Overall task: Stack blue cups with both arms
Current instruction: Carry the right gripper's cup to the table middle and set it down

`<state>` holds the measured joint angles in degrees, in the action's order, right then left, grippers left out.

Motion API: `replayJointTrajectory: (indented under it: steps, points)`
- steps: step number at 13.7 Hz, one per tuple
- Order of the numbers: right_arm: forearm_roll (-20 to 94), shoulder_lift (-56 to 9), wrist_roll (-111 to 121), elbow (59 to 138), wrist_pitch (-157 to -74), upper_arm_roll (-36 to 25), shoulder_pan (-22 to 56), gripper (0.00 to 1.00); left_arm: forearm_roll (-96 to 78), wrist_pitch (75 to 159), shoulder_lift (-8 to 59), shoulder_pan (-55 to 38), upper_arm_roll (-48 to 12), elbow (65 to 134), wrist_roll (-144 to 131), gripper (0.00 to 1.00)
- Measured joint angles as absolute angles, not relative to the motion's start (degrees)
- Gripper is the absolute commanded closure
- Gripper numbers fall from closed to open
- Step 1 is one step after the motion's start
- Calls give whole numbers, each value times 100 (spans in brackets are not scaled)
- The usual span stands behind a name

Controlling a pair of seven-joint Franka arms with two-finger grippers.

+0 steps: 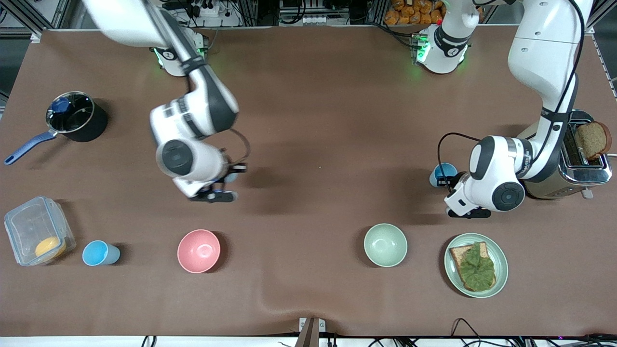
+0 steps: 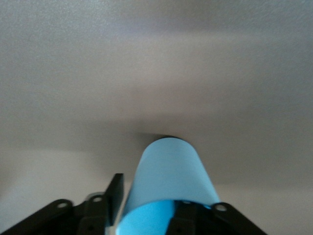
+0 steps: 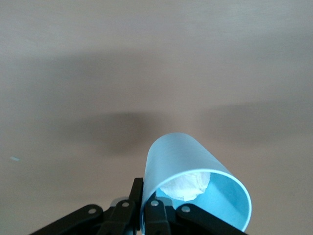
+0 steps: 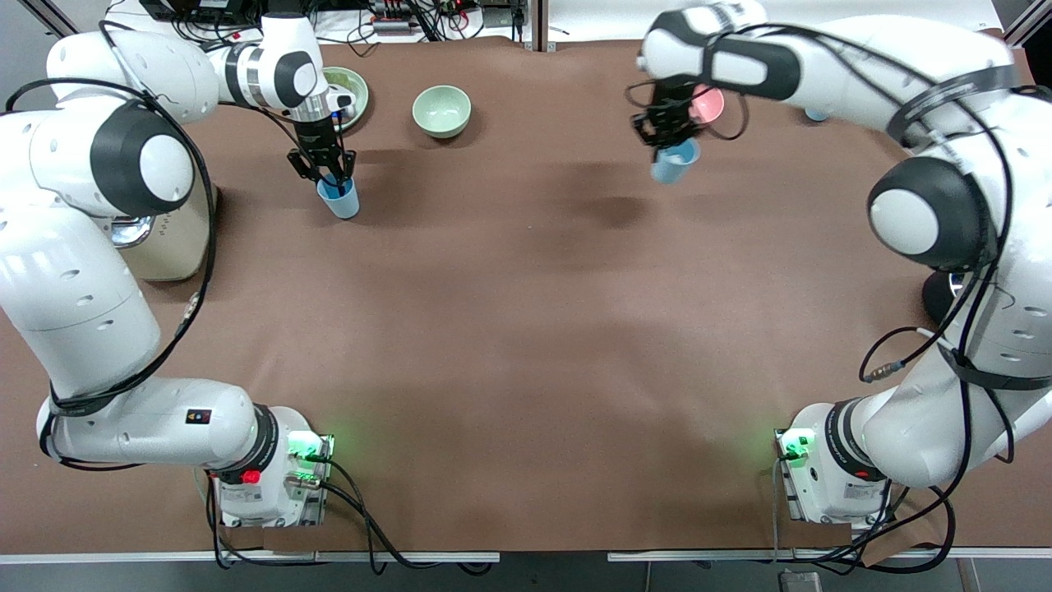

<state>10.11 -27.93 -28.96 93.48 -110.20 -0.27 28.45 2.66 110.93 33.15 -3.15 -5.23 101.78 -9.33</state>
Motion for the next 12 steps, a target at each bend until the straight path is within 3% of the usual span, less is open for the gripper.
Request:
replayJointTrajectory:
  steps: [8,12]
  points:
    - [1305,-3215,-4758,9244,-12299,-30,4352,100,227,11158,3353,-296,-505,10171,-1073,98]
    - [1225,-3306,-4973,9205,-12556,-38,4553,100,-335,11299,3183,-273,-501,9924,-1280,98]
